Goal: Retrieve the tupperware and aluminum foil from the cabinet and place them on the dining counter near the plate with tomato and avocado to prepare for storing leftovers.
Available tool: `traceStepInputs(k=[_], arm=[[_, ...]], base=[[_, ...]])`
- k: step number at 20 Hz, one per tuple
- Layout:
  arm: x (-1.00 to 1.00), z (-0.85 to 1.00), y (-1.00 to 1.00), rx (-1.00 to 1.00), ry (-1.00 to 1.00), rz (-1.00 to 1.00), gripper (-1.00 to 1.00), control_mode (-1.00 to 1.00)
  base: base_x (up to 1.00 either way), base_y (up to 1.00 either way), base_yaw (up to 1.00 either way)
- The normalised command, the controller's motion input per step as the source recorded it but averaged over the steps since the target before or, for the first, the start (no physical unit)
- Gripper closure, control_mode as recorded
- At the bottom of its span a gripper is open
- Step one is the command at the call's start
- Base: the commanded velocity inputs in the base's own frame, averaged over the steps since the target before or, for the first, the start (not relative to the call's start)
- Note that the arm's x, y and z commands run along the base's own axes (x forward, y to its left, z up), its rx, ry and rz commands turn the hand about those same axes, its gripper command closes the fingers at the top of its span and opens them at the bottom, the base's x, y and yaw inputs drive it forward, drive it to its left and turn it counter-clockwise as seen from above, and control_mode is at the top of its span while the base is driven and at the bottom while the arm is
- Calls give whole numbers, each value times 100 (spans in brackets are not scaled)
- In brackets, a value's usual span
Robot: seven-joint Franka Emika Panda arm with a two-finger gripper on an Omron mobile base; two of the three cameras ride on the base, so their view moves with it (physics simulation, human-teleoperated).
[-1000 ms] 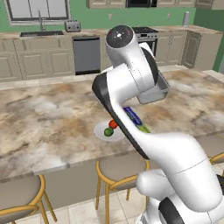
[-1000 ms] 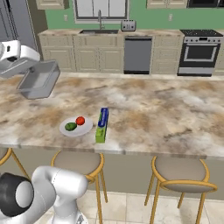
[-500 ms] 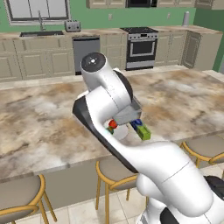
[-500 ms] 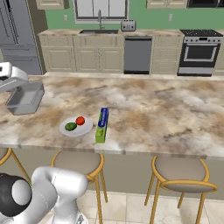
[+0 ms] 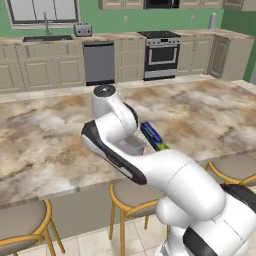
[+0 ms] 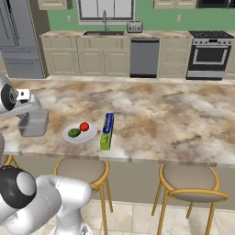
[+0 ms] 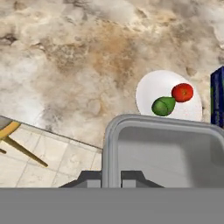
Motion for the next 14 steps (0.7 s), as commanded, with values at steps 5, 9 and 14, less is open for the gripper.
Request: traceStepInputs(k=[5, 9, 14], arm=[[58, -71, 45, 0, 14, 9, 100, -100], [39, -54, 41, 0, 0, 1, 100, -100], [47, -38, 25, 0, -3, 0, 100, -100]], base=[[0, 0, 0], [0, 0, 0], [0, 0, 0]])
